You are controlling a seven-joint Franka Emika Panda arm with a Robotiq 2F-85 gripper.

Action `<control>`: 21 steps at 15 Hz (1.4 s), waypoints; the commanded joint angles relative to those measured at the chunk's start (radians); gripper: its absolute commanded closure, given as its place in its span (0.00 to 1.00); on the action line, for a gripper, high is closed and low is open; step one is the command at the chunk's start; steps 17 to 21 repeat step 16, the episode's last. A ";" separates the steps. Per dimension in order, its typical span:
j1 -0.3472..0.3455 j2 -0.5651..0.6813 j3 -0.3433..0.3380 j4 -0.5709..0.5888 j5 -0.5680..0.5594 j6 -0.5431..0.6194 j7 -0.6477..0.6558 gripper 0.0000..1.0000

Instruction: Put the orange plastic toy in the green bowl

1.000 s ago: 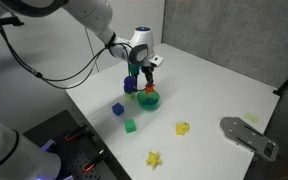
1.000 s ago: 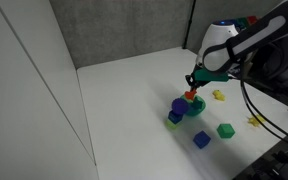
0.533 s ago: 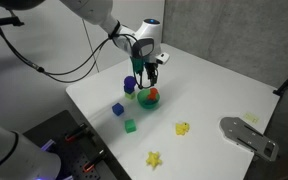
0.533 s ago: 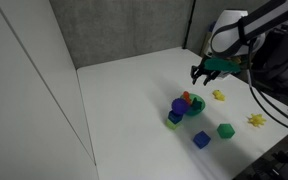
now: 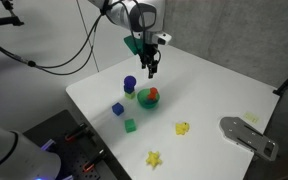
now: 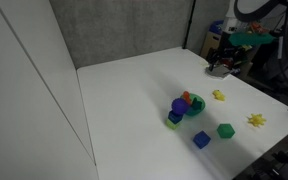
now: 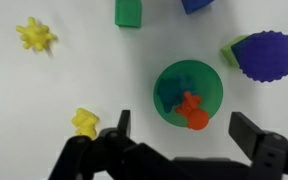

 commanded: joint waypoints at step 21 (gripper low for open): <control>-0.062 -0.546 0.028 -0.336 -0.125 -0.087 -0.355 0.00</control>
